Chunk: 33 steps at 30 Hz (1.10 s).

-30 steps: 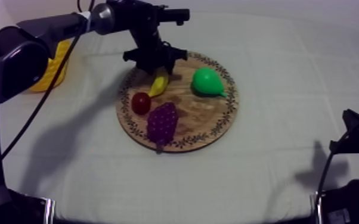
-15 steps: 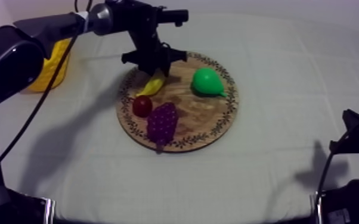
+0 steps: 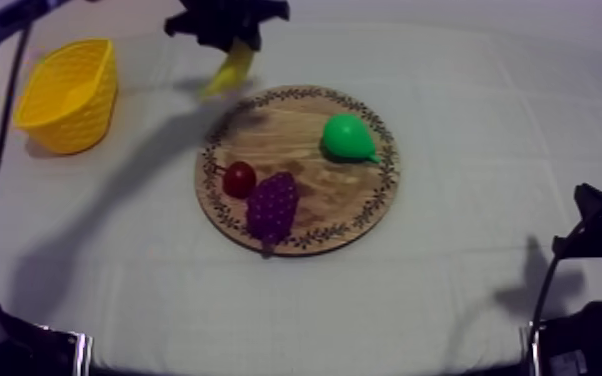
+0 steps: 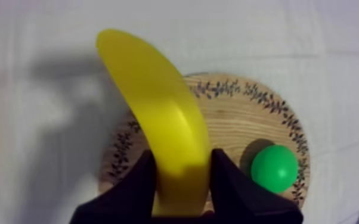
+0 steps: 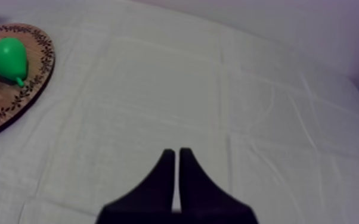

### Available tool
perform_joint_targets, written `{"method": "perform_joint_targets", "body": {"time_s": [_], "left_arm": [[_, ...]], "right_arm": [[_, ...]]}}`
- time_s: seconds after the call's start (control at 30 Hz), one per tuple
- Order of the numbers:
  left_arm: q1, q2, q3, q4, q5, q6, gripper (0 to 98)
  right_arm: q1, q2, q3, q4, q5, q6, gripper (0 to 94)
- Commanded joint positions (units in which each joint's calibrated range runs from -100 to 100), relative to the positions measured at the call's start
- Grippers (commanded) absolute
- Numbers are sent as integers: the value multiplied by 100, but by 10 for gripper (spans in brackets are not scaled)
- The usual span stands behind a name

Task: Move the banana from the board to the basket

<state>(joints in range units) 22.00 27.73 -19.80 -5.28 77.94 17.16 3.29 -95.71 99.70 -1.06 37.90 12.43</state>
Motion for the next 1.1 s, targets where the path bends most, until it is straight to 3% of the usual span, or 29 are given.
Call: {"method": "perform_joint_targets", "body": {"time_s": [0.0, 0.23, 0.67, 1.07], "left_arm": [[-104, -629, 89, -77, 42, -6, 235], [-715, -1706, 663, -260, 109, -139, 239], [-2209, -2195, 1727, -286, -702, -655, 259], [-2742, -1437, 1623, -387, -1004, -884, 277]], "right_arm": [[1, 4, -3, 1, 0, 0, 6], [1, 4, -3, 1, 0, 0, 6], [1, 4, -3, 1, 0, 0, 6], [1, 4, -3, 1, 0, 0, 6]]}}
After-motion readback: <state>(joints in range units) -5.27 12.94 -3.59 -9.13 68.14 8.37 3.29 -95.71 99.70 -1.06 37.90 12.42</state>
